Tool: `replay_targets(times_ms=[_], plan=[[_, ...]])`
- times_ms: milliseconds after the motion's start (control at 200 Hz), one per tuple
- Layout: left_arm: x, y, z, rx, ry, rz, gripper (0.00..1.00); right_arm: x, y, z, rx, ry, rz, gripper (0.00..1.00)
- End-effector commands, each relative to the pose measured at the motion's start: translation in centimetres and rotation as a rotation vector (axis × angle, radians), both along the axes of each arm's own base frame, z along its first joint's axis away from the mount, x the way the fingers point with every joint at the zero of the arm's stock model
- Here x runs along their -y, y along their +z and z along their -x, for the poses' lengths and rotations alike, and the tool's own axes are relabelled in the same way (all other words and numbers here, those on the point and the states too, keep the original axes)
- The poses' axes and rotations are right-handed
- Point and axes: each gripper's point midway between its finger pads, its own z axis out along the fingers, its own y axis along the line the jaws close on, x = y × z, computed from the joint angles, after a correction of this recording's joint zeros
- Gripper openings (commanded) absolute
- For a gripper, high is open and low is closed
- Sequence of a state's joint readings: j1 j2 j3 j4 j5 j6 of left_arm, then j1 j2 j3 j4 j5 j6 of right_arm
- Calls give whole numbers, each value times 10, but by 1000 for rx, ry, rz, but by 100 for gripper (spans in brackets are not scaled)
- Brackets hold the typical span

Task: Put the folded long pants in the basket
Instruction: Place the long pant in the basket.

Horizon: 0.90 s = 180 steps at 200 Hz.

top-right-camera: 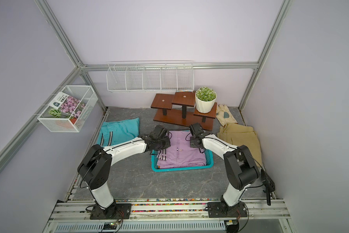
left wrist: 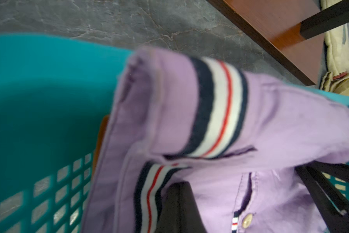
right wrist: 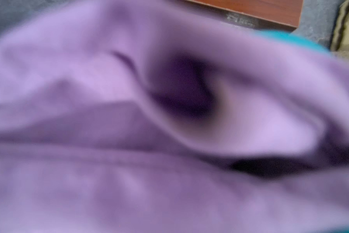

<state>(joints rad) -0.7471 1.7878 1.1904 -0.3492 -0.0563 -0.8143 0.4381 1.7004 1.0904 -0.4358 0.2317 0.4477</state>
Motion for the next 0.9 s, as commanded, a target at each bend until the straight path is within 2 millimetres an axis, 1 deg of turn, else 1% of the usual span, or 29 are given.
replay_targets(times_ms=[0, 40, 90, 170, 205, 260, 270, 300, 345, 360, 375, 400, 415, 435, 445, 485, 570, 620, 665, 670, 690, 710, 720, 740, 770, 775, 805, 845, 895], plan=[[-63, -39, 11, -99, 110, -179, 0, 8, -8, 13, -42, 4, 33, 29], [-62, -28, 11, -79, 97, -170, 0, 2, 3, 10, -21, 21, 14, 29], [-61, -3, 11, -28, 85, -140, 0, -8, 25, 6, 15, 51, -3, 29], [-64, 54, 12, 88, 69, -86, 0, -28, 78, 0, 103, 102, -3, 33], [-70, 83, 15, 147, 72, -61, 0, -40, 103, 0, 146, 130, -10, 35], [-83, 122, 22, 231, 81, -35, 0, -64, 136, 1, 207, 188, -40, 41], [-86, 129, 24, 248, 86, -29, 2, -68, 142, 1, 220, 197, -47, 41], [-95, 146, 29, 292, 101, -17, 12, -82, 155, 2, 245, 228, -72, 45], [-113, 164, 37, 348, 146, -7, 37, -103, 169, 4, 268, 273, -116, 48], [-119, 168, 40, 362, 162, -2, 44, -111, 172, 6, 270, 284, -135, 48], [-125, 171, 42, 374, 179, 4, 55, -117, 175, 6, 273, 293, -153, 48], [-137, 174, 47, 386, 212, 13, 71, -131, 176, 8, 270, 314, -182, 48], [-144, 176, 50, 389, 239, 20, 77, -140, 177, 9, 270, 329, -200, 48], [-156, 175, 53, 386, 277, 20, 83, -151, 175, 11, 265, 347, -220, 48], [-161, 174, 55, 385, 296, 20, 84, -157, 175, 13, 264, 359, -227, 48], [-186, 169, 61, 364, 389, 17, 85, -182, 169, 18, 255, 402, -241, 48], [-236, 144, 75, 297, 550, 14, 86, -241, 155, 34, 241, 504, -264, 48], [-257, 131, 79, 277, 613, 46, 86, -277, 145, 45, 215, 570, -292, 48], [-276, 115, 82, 244, 668, 80, 86, -309, 142, 53, 192, 626, -346, 50], [-277, 114, 83, 240, 674, 85, 86, -311, 143, 54, 191, 629, -355, 50], [-284, 105, 83, 220, 694, 101, 85, -323, 139, 56, 178, 643, -371, 52], [-291, 97, 84, 198, 718, 111, 84, -331, 138, 56, 173, 645, -384, 54], [-295, 98, 86, 206, 729, 129, 84, -335, 139, 56, 176, 646, -391, 54], [-303, 93, 88, 195, 758, 145, 83, -343, 136, 57, 173, 651, -394, 56], [-313, 84, 91, 174, 801, 155, 83, -353, 134, 55, 182, 652, -395, 59], [-315, 83, 92, 171, 810, 156, 83, -354, 137, 54, 188, 650, -398, 59], [-325, 75, 95, 155, 855, 156, 83, -362, 133, 51, 196, 644, -396, 64], [-335, 67, 99, 141, 902, 152, 83, -373, 129, 47, 200, 632, -415, 67], [-341, 62, 103, 135, 938, 143, 83, -385, 122, 41, 197, 609, -451, 68]])
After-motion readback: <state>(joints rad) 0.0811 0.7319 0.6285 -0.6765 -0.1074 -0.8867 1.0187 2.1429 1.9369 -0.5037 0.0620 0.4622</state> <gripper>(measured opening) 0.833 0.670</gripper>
